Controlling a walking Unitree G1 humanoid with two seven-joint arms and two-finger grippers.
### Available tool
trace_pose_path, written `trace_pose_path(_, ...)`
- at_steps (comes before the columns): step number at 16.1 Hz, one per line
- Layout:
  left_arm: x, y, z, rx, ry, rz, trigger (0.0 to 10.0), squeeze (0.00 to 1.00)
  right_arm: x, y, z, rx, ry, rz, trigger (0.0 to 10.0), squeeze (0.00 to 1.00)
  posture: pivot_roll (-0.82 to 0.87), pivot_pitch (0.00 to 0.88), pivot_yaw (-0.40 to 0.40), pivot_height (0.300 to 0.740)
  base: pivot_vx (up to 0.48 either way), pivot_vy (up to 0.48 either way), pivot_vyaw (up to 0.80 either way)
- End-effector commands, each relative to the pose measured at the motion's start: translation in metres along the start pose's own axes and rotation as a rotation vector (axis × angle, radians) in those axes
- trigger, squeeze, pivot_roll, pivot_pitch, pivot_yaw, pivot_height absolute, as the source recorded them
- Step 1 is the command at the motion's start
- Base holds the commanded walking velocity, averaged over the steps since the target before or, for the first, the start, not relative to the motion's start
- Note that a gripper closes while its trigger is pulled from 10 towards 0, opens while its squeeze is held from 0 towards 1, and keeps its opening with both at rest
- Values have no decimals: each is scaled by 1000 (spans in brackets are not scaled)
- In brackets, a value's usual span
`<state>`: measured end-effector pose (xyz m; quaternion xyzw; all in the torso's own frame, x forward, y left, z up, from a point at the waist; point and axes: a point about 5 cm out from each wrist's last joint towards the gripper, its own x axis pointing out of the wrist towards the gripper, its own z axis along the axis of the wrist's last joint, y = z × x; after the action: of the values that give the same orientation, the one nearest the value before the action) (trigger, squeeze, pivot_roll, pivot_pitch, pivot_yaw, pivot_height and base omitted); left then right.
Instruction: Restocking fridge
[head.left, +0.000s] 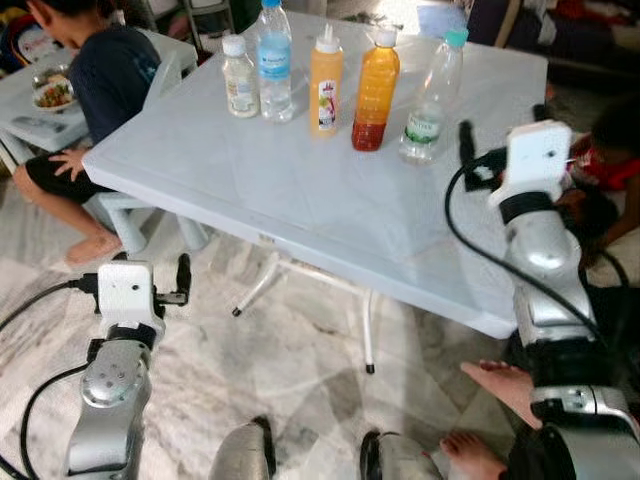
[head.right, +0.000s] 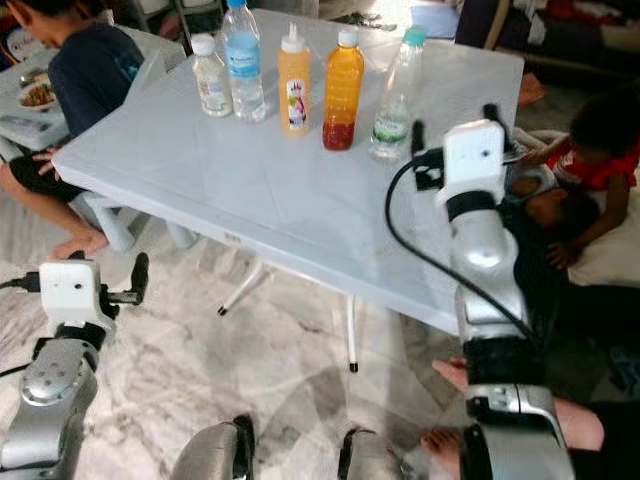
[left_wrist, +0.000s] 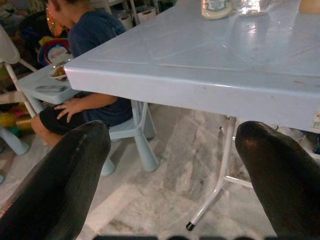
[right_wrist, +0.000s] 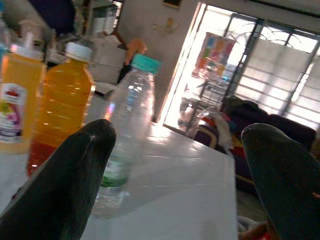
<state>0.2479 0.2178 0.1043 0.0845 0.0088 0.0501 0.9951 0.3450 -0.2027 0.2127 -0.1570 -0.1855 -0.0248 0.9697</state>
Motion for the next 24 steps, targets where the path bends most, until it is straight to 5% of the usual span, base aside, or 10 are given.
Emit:
trace_pose_path(1, -2, 6, 4, 4, -18, -2, 10000, 0, 2, 1, 4, 3, -22, -3, 10000, 0, 23, 154, 24, 740, 0, 0, 0)
trace_pose_path(5, -14, 13, 7, -27, -28, 8, 10000, 0, -44, 35, -2, 171, 52, 62, 10000, 0, 12, 137, 17, 740, 127, 0, 0)
trace_pose_path(9, -30, 9, -3, -40, 9, 6, 10000, 0, -83, 59, -6, 244, 144, 111, 10000, 0, 1, 129, 11, 740, 264, 0, 0)
trace_pose_path(16, -21, 5, 8, -62, -32, 3, 10000, 0, -86, 45, -17, 198, 186, 127, 10000, 0, -18, 119, 3, 740, 319, 0, 0)
trace_pose_path(24, -15, 1, 9, -62, -38, -6, 10000, 0, -85, 55, -16, 187, 160, 200, 10000, 0, -18, 125, -4, 740, 311, 0, 72)
